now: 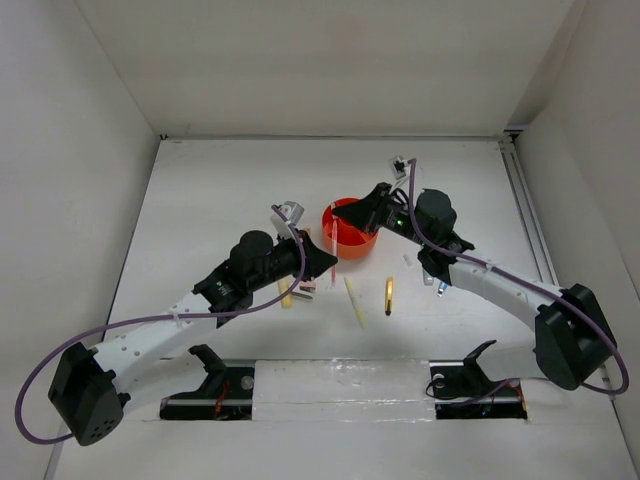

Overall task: Sort the stationery into containers
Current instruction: Close the pen cap on the pen.

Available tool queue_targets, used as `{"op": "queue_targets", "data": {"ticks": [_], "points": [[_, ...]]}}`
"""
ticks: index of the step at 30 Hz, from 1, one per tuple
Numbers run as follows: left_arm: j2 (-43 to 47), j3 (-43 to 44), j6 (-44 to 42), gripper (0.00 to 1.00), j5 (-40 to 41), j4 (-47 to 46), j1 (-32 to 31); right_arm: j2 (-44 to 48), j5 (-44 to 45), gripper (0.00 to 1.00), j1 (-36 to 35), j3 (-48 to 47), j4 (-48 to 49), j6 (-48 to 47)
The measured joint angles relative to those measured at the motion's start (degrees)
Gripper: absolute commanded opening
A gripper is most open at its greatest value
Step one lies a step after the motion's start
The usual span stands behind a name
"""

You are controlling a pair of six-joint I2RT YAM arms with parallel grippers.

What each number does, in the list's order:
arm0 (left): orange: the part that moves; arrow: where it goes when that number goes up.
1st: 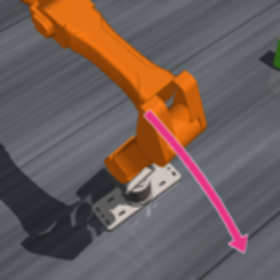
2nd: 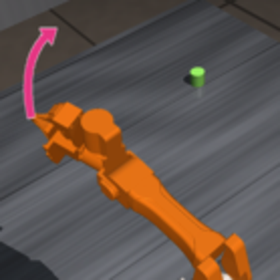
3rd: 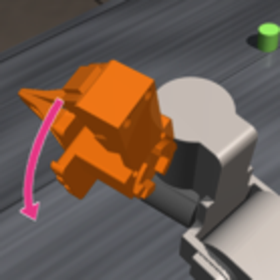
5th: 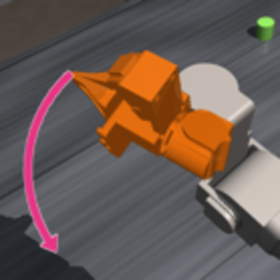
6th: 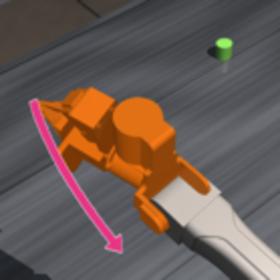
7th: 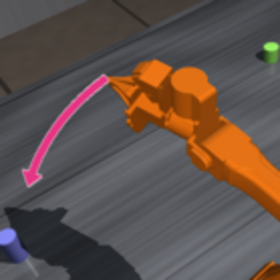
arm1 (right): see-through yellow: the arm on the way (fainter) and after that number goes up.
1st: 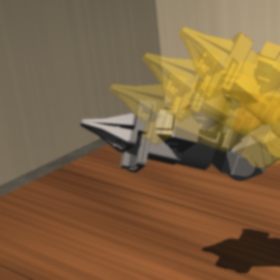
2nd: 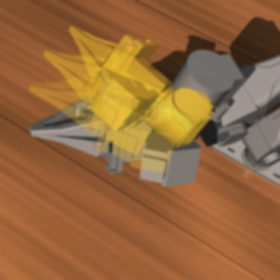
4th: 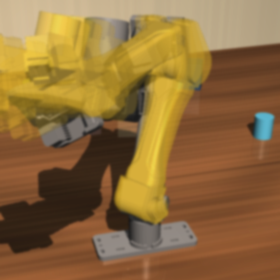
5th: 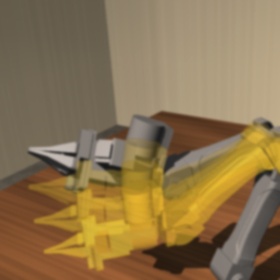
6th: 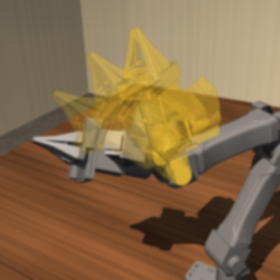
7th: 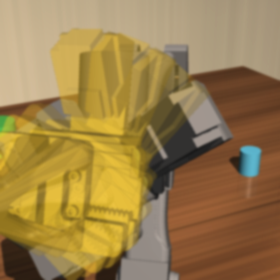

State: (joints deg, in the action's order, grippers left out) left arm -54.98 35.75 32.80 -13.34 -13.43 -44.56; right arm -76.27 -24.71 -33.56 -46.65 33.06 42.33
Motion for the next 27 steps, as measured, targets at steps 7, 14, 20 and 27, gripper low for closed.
{"op": "queue_targets", "data": {"ticks": [7,14,20,27], "points": [[-0.02,0.0,0.0,0.0,-0.2,-0.02,0.0,0.0,0.02,0.0,0.24,0.31,1.4,0.2],[-0.02,0.0,0.0,0.0,-0.39,-0.02,0.0,0.0,0.02,0.0,0.24,0.52,2.19,0.59],[-0.02,0.0,0.0,0.0,-0.44,-0.02,0.0,0.0,0.0,0.0,0.24,0.52,2.23,1.03],[-0.02,0.0,0.0,0.0,-0.48,-0.02,0.0,0.0,-0.11,0.0,0.24,0.52,2.78,1.03]]}}
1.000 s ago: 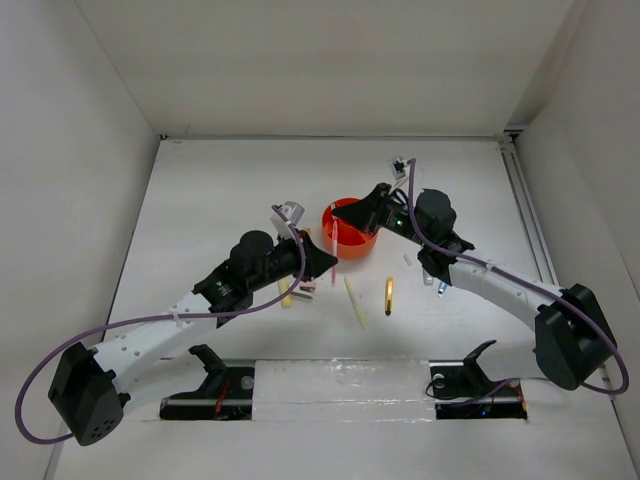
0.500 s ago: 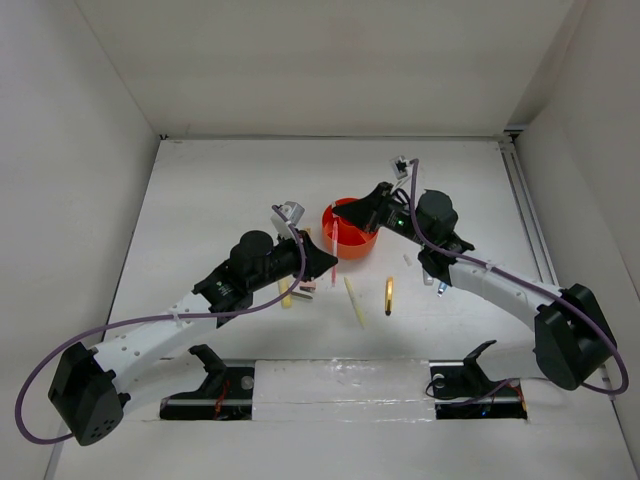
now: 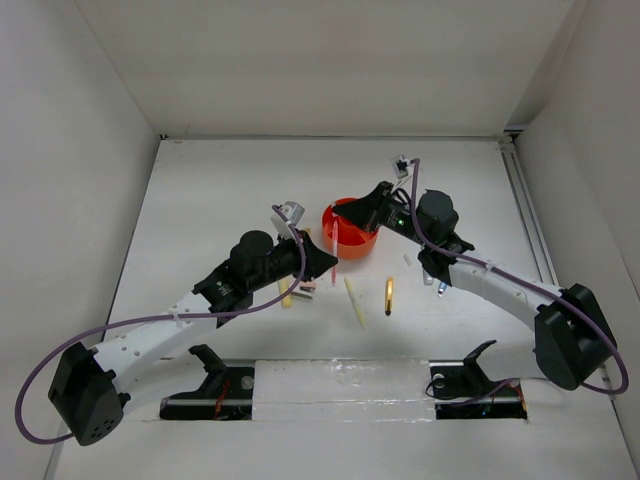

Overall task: Sort the stationery into containers
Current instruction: Close the pen cap on the pen.

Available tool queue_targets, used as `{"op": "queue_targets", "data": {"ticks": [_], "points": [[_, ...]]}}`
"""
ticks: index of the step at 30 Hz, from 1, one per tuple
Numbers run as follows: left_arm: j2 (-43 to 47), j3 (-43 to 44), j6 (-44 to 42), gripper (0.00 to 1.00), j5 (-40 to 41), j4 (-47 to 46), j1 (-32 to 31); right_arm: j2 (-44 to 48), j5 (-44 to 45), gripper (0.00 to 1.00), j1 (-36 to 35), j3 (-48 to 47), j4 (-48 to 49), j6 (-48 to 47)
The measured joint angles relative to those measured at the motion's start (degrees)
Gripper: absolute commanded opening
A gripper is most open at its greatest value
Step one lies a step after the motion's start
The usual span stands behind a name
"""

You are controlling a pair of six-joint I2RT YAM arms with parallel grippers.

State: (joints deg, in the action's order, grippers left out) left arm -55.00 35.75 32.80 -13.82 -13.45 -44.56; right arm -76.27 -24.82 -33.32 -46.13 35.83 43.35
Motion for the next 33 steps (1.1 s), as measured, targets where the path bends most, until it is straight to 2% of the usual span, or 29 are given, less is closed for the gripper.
{"op": "queue_targets", "data": {"ticks": [33], "points": [[0.48,0.74,-0.63,0.0,1.16,1.49,0.04,-0.28,0.13,0.0,-0.5,2.01,2.32,0.68]]}}
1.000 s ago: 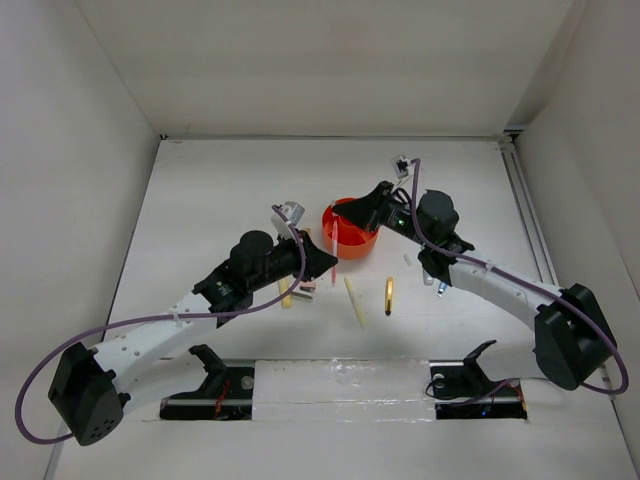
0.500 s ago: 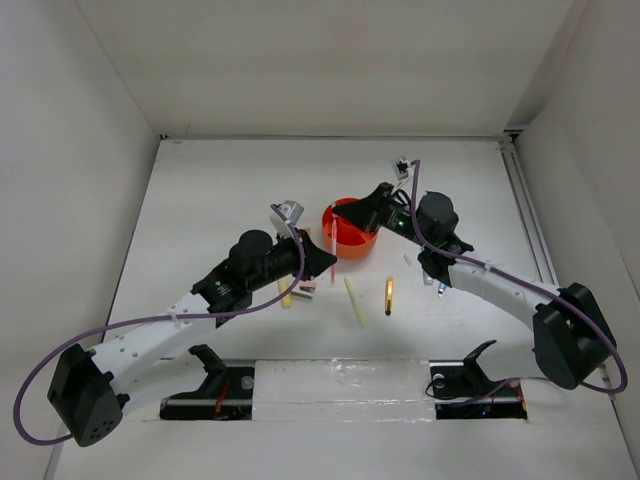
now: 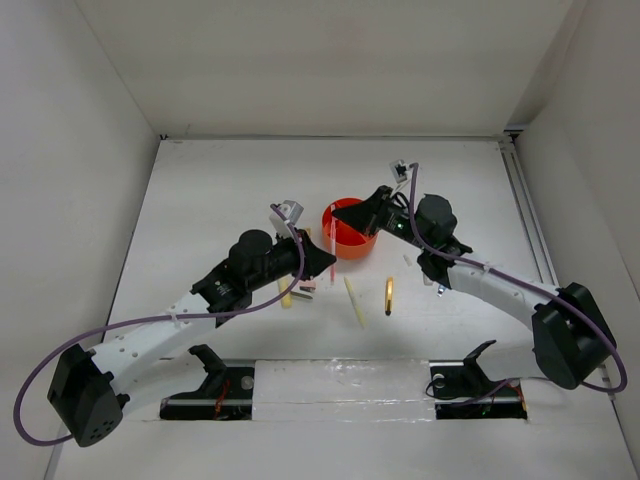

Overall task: Sort the stationery into containers
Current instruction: Close the pen cap on the pen.

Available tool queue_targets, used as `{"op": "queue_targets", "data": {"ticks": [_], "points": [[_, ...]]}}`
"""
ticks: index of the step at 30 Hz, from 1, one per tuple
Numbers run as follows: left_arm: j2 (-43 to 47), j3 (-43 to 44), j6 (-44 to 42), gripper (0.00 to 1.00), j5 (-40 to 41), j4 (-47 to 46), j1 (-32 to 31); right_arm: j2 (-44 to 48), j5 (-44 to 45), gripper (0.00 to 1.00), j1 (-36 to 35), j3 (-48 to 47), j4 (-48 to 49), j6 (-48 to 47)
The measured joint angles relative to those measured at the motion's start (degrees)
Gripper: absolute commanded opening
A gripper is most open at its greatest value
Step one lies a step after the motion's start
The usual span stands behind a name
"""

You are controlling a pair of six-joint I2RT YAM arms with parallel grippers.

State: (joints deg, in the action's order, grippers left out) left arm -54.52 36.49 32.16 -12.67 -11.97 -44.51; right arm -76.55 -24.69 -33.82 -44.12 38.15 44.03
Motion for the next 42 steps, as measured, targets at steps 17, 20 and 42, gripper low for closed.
{"op": "queue_targets", "data": {"ticks": [17,20,42], "points": [[-0.11,0.0,-0.02,0.0,-2.69,-0.63,0.28,-0.85,1.42,0.0,1.25,-1.25,2.71,0.98],[-0.22,0.0,0.02,0.0,-2.97,-0.66,0.28,-0.85,1.38,0.0,1.25,-1.27,3.96,0.98],[-0.28,0.0,1.16,0.0,-2.99,-0.74,2.01,-0.85,0.63,0.0,1.14,0.13,6.47,0.98]]}}
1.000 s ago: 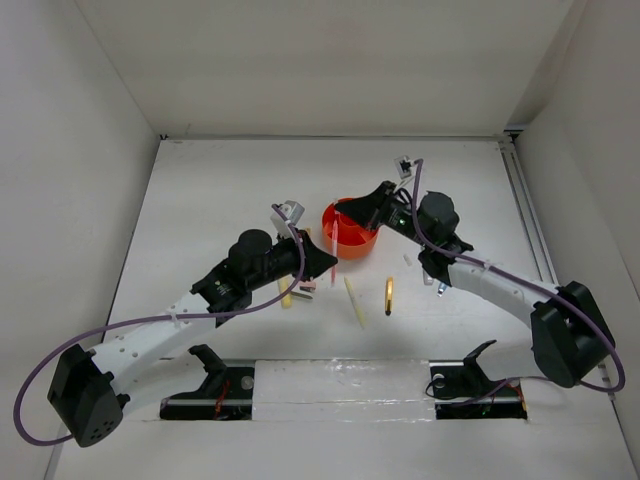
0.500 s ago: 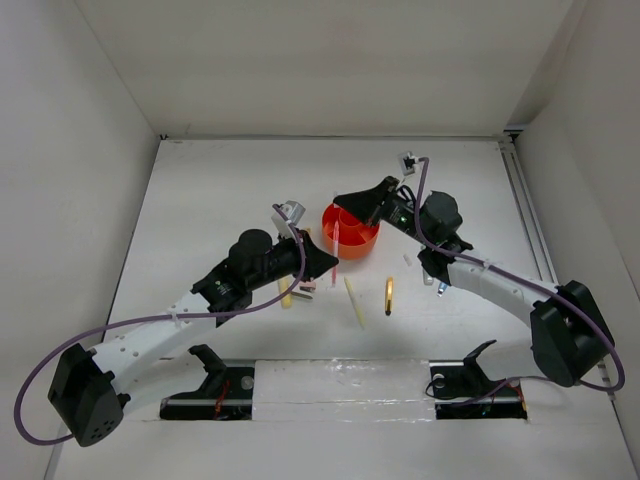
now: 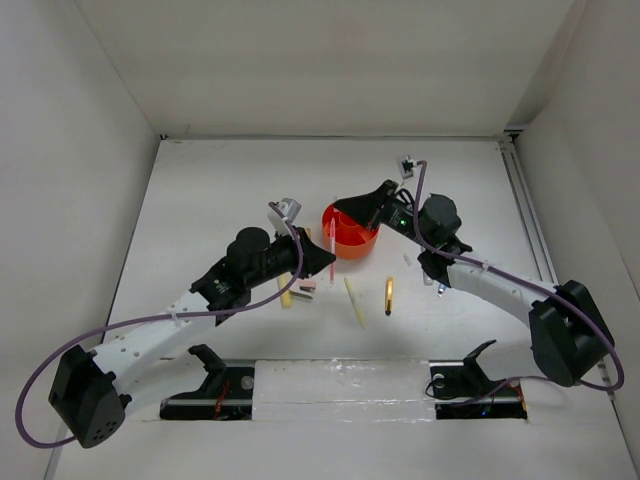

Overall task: Sort the stationery into containers
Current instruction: Close the pen cap on the pen.

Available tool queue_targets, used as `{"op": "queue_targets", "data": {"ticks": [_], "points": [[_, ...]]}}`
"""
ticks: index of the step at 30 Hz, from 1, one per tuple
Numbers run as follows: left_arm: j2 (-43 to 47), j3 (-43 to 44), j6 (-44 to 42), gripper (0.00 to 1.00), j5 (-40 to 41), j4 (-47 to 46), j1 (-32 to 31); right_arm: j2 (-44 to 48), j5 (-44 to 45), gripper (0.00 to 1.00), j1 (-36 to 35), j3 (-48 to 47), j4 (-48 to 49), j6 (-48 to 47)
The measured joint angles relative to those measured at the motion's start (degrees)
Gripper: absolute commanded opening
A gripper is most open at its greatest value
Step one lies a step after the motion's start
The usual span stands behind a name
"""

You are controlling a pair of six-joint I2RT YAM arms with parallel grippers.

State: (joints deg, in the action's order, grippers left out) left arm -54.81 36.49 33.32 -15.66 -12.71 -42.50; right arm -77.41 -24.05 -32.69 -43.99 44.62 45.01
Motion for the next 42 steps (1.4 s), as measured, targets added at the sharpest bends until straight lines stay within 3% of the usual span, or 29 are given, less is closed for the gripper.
{"op": "queue_targets", "data": {"ticks": [42], "points": [[-1.75,0.04,0.15,0.0,-1.01,-1.22,0.0,-1.9,-0.42,0.0,-0.7,0.61,2.51,0.31]]}}
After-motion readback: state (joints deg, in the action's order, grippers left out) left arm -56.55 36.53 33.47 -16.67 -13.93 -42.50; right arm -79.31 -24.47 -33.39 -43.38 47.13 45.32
